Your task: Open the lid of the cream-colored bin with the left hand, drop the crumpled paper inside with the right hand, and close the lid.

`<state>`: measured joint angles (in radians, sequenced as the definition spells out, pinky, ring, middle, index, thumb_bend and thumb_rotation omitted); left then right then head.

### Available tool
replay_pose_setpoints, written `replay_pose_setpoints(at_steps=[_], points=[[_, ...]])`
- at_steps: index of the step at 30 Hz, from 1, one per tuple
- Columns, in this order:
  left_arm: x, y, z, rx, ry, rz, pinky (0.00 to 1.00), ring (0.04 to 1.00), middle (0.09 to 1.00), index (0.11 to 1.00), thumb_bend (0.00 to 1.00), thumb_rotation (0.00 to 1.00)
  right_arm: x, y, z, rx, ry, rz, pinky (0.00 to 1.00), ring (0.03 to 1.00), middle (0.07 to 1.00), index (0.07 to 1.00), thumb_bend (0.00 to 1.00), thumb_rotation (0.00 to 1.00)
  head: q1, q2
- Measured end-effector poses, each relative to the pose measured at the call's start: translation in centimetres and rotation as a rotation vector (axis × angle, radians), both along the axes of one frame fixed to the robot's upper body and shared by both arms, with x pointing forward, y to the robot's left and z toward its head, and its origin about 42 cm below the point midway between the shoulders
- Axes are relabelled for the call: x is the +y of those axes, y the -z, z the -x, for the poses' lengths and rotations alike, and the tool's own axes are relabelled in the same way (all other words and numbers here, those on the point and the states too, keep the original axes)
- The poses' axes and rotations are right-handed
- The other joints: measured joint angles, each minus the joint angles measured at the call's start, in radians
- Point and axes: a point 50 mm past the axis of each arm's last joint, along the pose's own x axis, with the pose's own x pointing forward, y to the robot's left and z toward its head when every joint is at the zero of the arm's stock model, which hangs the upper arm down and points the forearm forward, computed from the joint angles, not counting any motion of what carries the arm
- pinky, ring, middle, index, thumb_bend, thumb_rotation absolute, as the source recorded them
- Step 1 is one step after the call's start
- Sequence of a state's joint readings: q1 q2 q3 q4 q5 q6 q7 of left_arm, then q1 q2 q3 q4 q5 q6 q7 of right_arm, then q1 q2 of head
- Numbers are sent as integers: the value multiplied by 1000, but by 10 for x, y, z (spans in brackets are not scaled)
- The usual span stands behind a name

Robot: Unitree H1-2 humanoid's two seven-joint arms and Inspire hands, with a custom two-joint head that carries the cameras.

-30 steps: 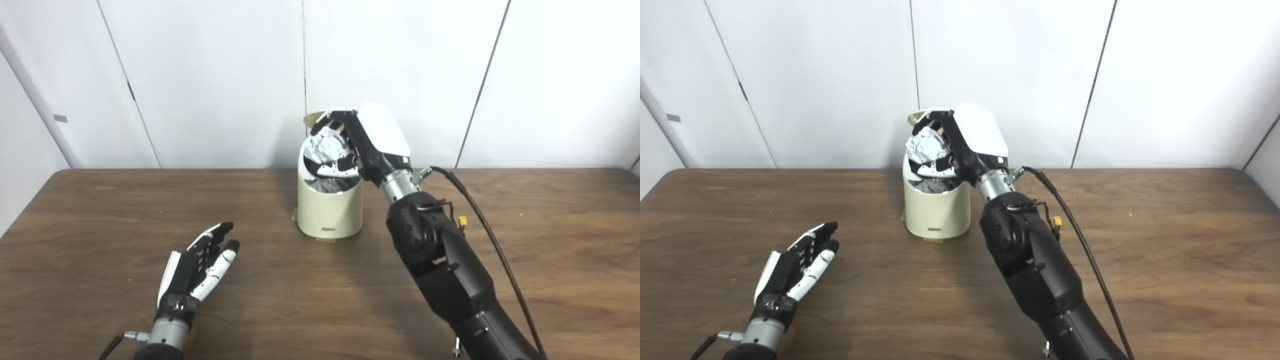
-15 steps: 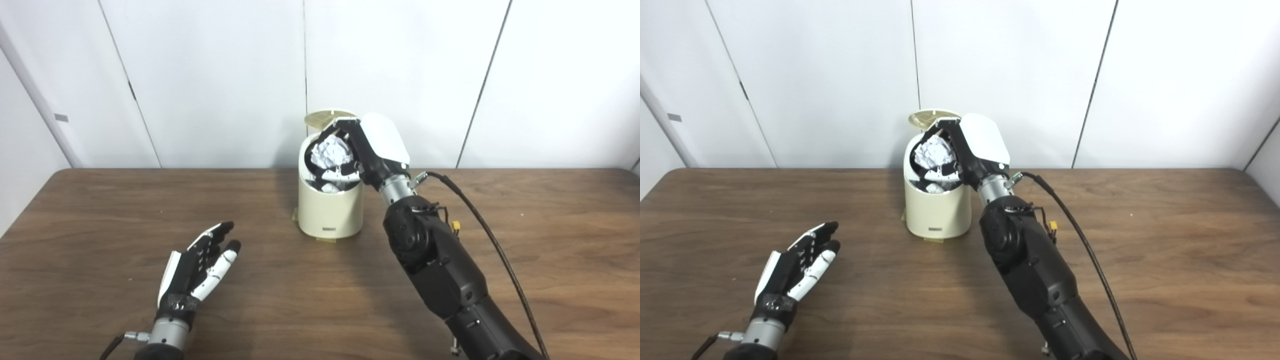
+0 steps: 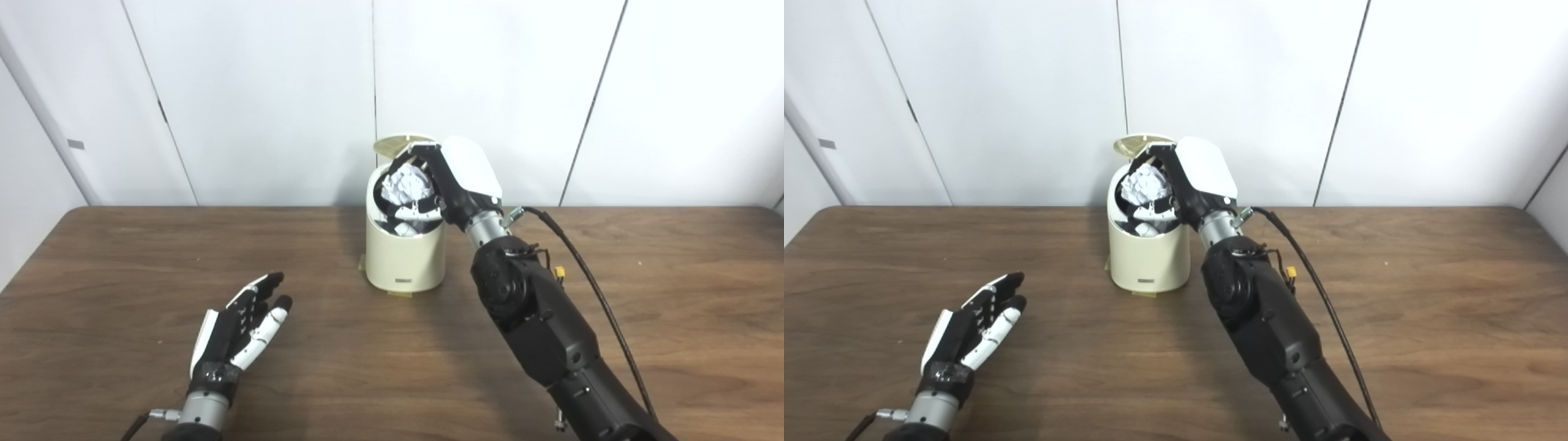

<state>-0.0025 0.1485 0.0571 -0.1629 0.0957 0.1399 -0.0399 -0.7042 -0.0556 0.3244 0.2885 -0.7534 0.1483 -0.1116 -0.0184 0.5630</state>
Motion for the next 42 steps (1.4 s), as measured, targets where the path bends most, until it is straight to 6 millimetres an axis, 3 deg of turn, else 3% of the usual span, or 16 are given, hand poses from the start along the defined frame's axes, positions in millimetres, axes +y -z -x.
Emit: replay_pose_setpoints(at_steps=[2,3,4,5,7,9,11,12,14,18,20,27,30,39,40,42], points=[[0,0,0,0,0,-1,949,921,886,870,632,602,0,0,0,16,-1,16,203,291,483,510,526,3,0,0],[0,0,0,0,0,-1,949,922,888,871,631,600,0,-1,1,26,0,23,146,228,474,614,554,1,-3,2],[0,0,0,0,0,-2,949,921,888,871,627,597,0,-3,1,34,-1,28,115,187,367,651,713,71,-3,2],[0,0,0,-1,0,-2,949,922,889,871,625,596,0,-5,1,47,-8,34,112,188,336,673,799,117,-3,2],[0,-1,0,-1,1,-3,949,922,890,872,625,598,2,-7,1,65,-22,47,196,314,460,695,893,183,-2,2],[0,-1,0,-1,2,-5,946,921,891,872,629,604,1,-9,0,80,-16,52,266,378,511,700,920,208,-2,3],[0,-1,0,-1,1,-14,940,919,891,872,636,610,1,-10,1,89,-20,59,190,240,337,704,925,204,-2,5],[0,-1,0,0,0,-18,938,917,890,872,640,609,0,-11,1,91,-22,61,172,226,327,700,925,202,-2,5],[0,-1,0,0,0,-20,945,919,889,870,643,607,0,-12,1,95,-24,62,203,301,416,687,920,201,-3,5],[0,-1,0,0,-1,-23,942,922,892,869,638,612,0,-12,2,98,-23,62,260,380,482,675,910,202,-3,8],[0,-1,0,1,-1,-25,944,924,894,869,641,613,0,-12,2,99,-22,61,251,363,463,669,909,196,-3,8],[0,-1,0,3,1,-25,950,922,891,867,652,607,-1,-11,2,101,-20,61,346,479,586,662,894,198,-6,8],[0,-1,0,3,1,-25,951,923,891,867,650,604,-1,-10,2,102,-18,60,320,445,568,657,883,189,-5,8],[0,-1,1,4,6,-19,959,930,893,863,658,596,-3,-6,5,87,-20,38,463,580,669,660,828,179,-5,8],[0,-1,1,4,7,-18,959,930,894,863,655,594,-3,-6,5,84,-20,36,509,624,692,668,822,185,-8,5],[0,-1,1,4,9,-16,956,930,895,859,656,589,-3,-5,4,81,-18,35,701,719,723,690,815,192,-6,6]])
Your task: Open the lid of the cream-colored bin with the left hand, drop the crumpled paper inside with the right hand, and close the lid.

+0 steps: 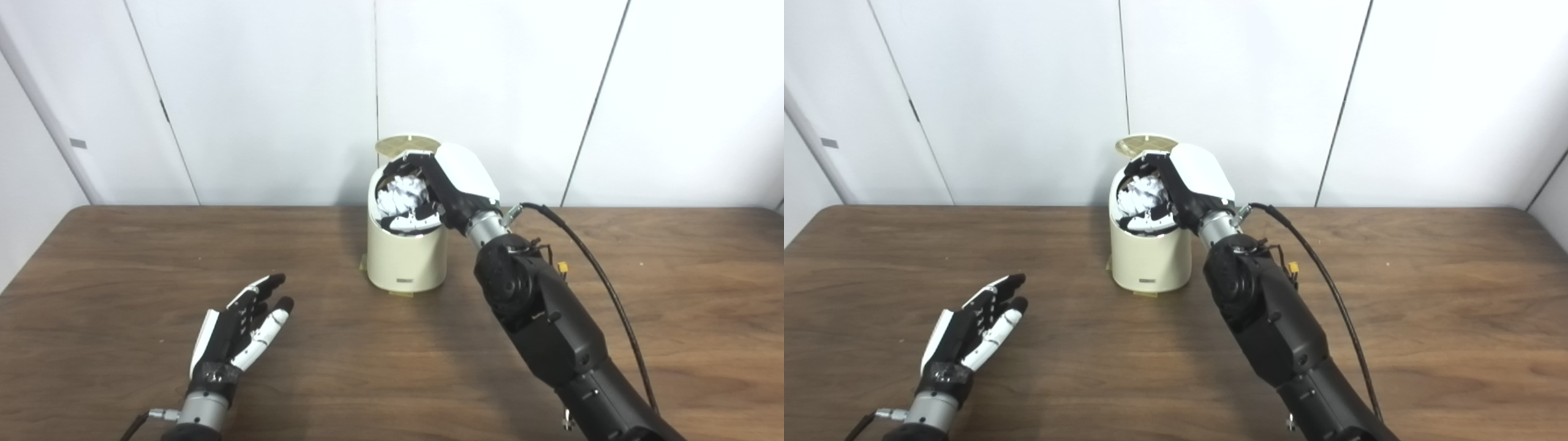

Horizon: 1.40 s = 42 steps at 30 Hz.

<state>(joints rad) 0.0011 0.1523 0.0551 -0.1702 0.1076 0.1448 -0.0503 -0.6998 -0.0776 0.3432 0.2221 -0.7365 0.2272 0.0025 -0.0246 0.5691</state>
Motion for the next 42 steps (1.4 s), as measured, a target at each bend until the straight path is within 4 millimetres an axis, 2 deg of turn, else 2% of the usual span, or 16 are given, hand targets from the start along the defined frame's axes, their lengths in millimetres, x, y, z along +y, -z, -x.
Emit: replay_pose_setpoints(at_steps=[2,3,9,17,20,22,24,25,26,27,28,29,30,34,37,42], points=[[0,0,1,0,3,9,956,934,897,859,647,584,0,1,0,-1,3,-1,794,772,750,710,812,204,-2,-2],[0,0,1,1,4,13,953,934,899,859,650,588,0,1,0,-2,3,0,798,784,759,712,816,210,-2,-2],[0,1,2,1,5,15,947,933,903,861,648,590,-1,4,1,-8,10,9,758,868,793,722,819,236,-2,2],[0,1,2,3,13,11,977,950,913,869,618,565,-3,5,3,-12,16,16,765,852,781,716,798,249,-3,-3],[0,1,3,2,17,14,988,952,913,876,617,558,-7,6,7,-24,18,16,734,796,743,700,824,213,-3,-5],[0,1,3,1,20,17,983,950,911,876,618,555,-14,6,12,-49,26,6,632,715,711,678,819,171,-5,-5],[1,1,4,0,20,16,971,944,907,873,617,553,-20,3,17,-74,35,-11,580,669,698,665,802,135,-6,-5],[0,1,4,0,20,16,959,938,902,867,619,549,-25,0,20,-89,48,-24,485,586,648,642,796,80,-11,-5],[1,1,4,-1,19,15,957,937,900,865,620,547,-31,-3,24,-108,61,-39,463,565,634,634,796,62,-12,-5],[1,1,4,-2,17,15,955,935,898,863,621,541,-35,-6,28,-128,70,-55,453,518,559,581,702,20,-14,-5],[2,2,4,-3,13,15,955,934,898,863,621,540,-40,-9,31,-154,87,-81,458,510,539,567,668,16,-14,-5],[2,2,4,-2,10,16,961,935,899,865,618,535,-43,-11,34,-176,94,-104,476,448,509,543,579,6,-12,-6],[2,2,4,-2,10,17,968,938,901,867,614,535,-48,-12,36,-209,101,-136,480,429,501,532,549,3,-12,-8],[2,4,4,-4,12,17,972,937,900,871,618,547,-64,-9,42,-284,111,-239,382,420,497,506,505,0,-11,-8],[2,4,4,-6,12,17,974,943,905,876,611,547,-71,-4,44,-281,103,-302,456,419,492,512,502,0,-8,-8],[2,4,4,-6,13,15,974,944,906,874,603,542,-67,-2,44,-270,73,-353,458,421,496,505,503,0,-8,-8]])
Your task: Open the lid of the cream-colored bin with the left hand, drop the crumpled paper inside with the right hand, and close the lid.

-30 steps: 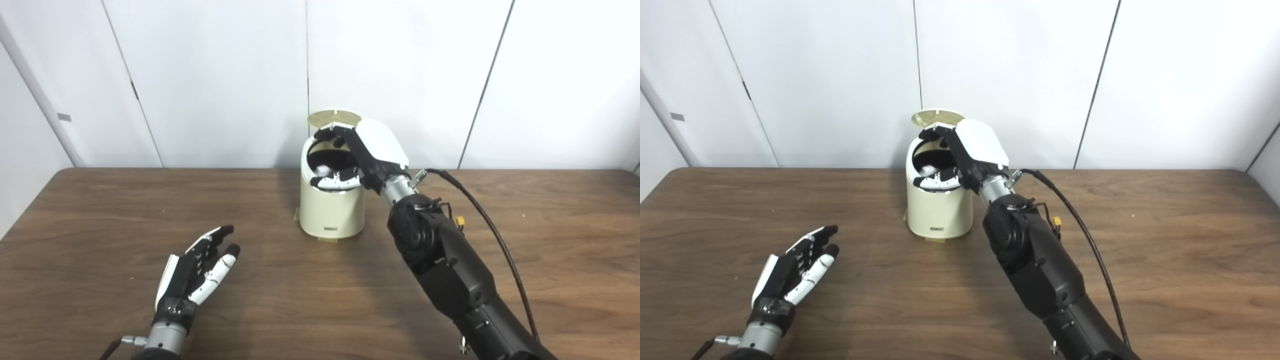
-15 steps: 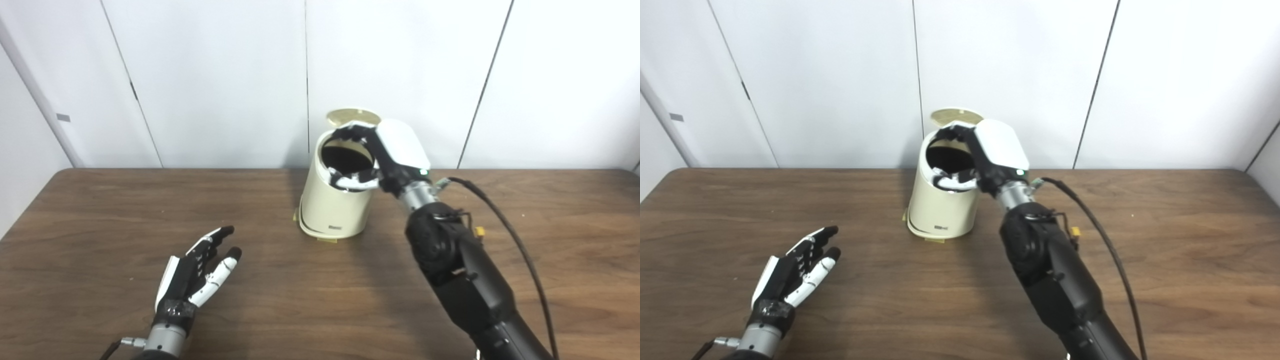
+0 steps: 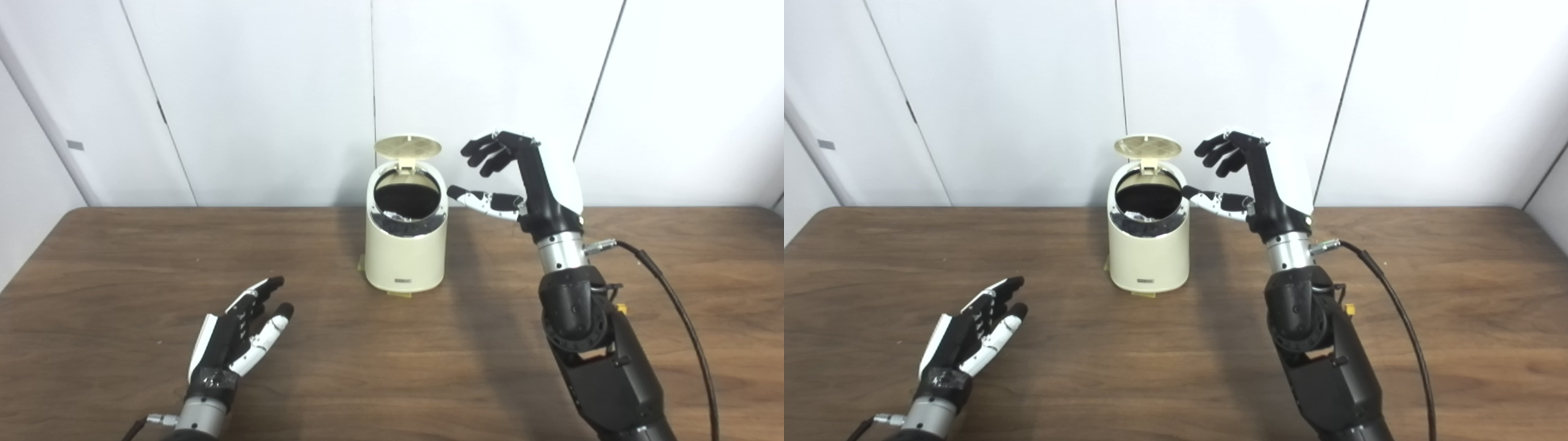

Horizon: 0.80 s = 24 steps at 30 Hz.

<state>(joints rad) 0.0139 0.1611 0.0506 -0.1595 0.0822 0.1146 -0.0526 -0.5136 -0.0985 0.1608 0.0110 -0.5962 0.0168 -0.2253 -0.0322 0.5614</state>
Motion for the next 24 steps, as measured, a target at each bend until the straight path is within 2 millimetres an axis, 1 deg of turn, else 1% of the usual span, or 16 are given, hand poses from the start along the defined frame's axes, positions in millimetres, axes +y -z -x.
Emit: replay_pose_setpoints(at_steps=[2,5,7,8,9,11,13,15,16,17,18,19,20,21,23,24], points=[[0,0,0,0,0,0,971,943,904,873,614,543,2,0,0,-2,-9,-9,418,430,499,494,503,0,-3,3],[0,0,0,0,-1,1,967,940,899,870,613,539,0,-1,0,1,-3,-37,447,442,492,488,504,0,-5,6],[0,0,0,-1,-2,5,974,941,899,874,606,535,-6,-4,0,11,22,-72,455,442,490,489,504,0,-5,6],[0,0,0,0,-3,11,983,943,901,878,597,529,-11,-5,2,16,35,-94,449,442,491,489,505,0,-14,12],[0,0,0,0,-6,17,986,945,903,881,586,527,-15,-5,3,25,49,-116,412,440,495,491,504,0,-14,12],[0,0,0,2,-8,33,980,940,901,886,565,519,-27,-3,6,63,72,-171,370,443,495,500,503,0,-20,17],[0,0,0,2,-12,59,976,942,908,903,527,502,-42,5,10,130,104,-238,396,429,490,521,514,0,-23,20],[1,-1,-1,3,-18,107,992,958,926,934,497,512,-60,20,16,244,134,-312,440,428,496,529,515,0,-25,23],[2,-1,-1,5,-23,131,996,963,935,946,489,517,-69,30,21,302,147,-345,467,509,488,519,520,3,-28,25],[3,-1,-2,7,-26,144,997,964,938,950,486,519,-75,40,24,348,154,-363,476,537,485,515,521,4,-28,25],[4,-2,-3,11,-29,155,996,965,942,954,481,519,-79,49,28,391,157,-381,501,579,575,507,515,74,-28,25],[4,-3,-5,14,-30,164,998,968,944,960,476,524,-84,57,33,422,153,-393,532,619,641,502,510,113,-29,26],[5,-5,-7,14,-30,180,1000,970,944,962,479,527,-89,64,37,448,144,-410,587,679,716,662,545,263,-32,28],[5,-7,-10,7,-29,190,1000,968,939,964,477,520,-92,69,40,472,128,-431,625,717,752,727,561,340,-32,28],[4,-12,-16,-8,-22,217,1000,963,937,962,468,516,-98,78,45,510,93,-477,685,796,826,818,557,504,-35,31],[2,-16,-20,-20,-17,223,1000,960,937,964,466,531,-100,81,47,525,79,-494,710,829,859,848,552,565,-35,32]])
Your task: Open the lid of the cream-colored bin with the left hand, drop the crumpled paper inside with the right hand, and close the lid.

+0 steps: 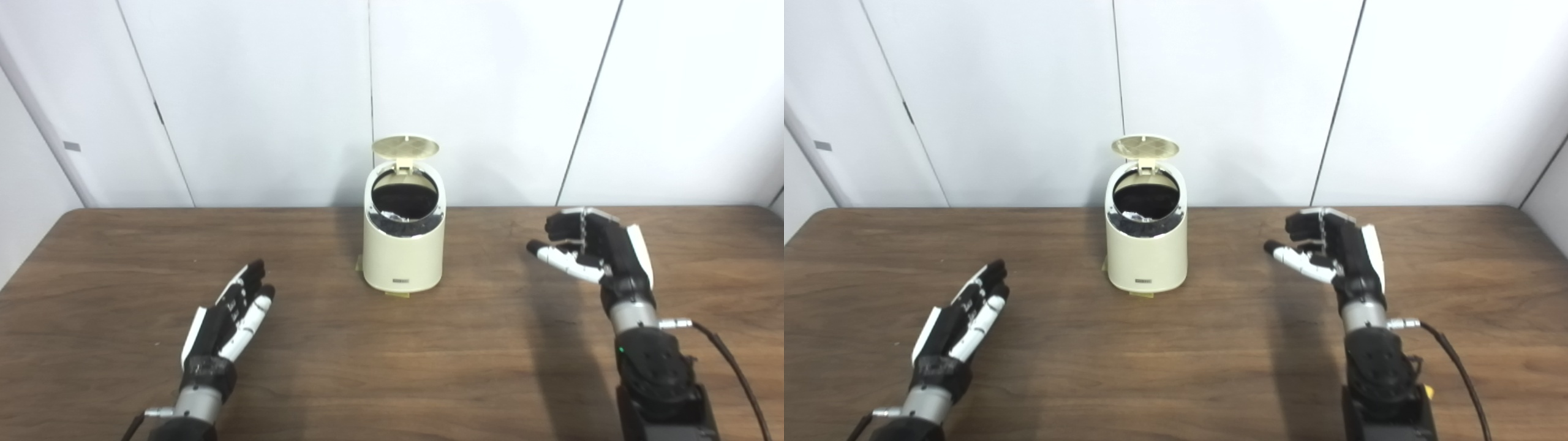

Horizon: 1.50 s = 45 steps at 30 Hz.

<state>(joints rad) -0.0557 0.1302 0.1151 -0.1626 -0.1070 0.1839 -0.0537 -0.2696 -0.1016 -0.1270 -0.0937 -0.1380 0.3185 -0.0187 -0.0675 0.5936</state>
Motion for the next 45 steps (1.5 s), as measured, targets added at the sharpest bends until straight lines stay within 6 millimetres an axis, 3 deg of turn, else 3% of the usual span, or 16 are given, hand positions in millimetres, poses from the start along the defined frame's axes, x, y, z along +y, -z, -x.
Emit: replay_pose_setpoints(at_steps=[3,5,8,12,18,24,33,40,45], points=[[-4,-11,-11,-29,14,-2,1000,964,943,968,465,559,-2,8,6,27,-49,-72,814,913,937,915,539,735,-5,2],[-9,-17,-19,-35,31,-5,1000,976,954,978,456,568,-2,13,9,40,-76,-109,876,942,962,940,584,840,-3,2],[-18,-26,-29,-57,58,-19,982,965,952,970,457,589,-3,19,14,58,-93,-140,921,964,984,962,626,907,-3,3],[-32,-41,-44,-91,91,-69,962,958,950,946,447,609,-4,25,19,74,-94,-153,944,976,992,973,595,983,2,3],[-55,-65,-76,-141,141,-112,925,930,927,926,479,619,3,35,28,92,-88,-217,993,981,993,972,582,975,5,-2],[-81,-80,-99,-165,192,-162,906,923,923,926,507,637,19,42,38,98,-55,-266,966,962,974,954,545,985,11,-11],[-108,-117,-128,-260,250,-330,896,922,917,917,518,698,25,49,40,84,-63,-258,949,951,956,952,573,958,26,-21],[-116,-128,-145,-272,243,-423,872,917,928,939,577,646,29,52,43,74,-62,-235,887,922,927,922,597,861,29,-26],[-121,-137,-152,-291,238,-466,890,948,966,968,587,669,30,52,43,74,-60,-222,882,921,919,919,598,871,31,-29]])
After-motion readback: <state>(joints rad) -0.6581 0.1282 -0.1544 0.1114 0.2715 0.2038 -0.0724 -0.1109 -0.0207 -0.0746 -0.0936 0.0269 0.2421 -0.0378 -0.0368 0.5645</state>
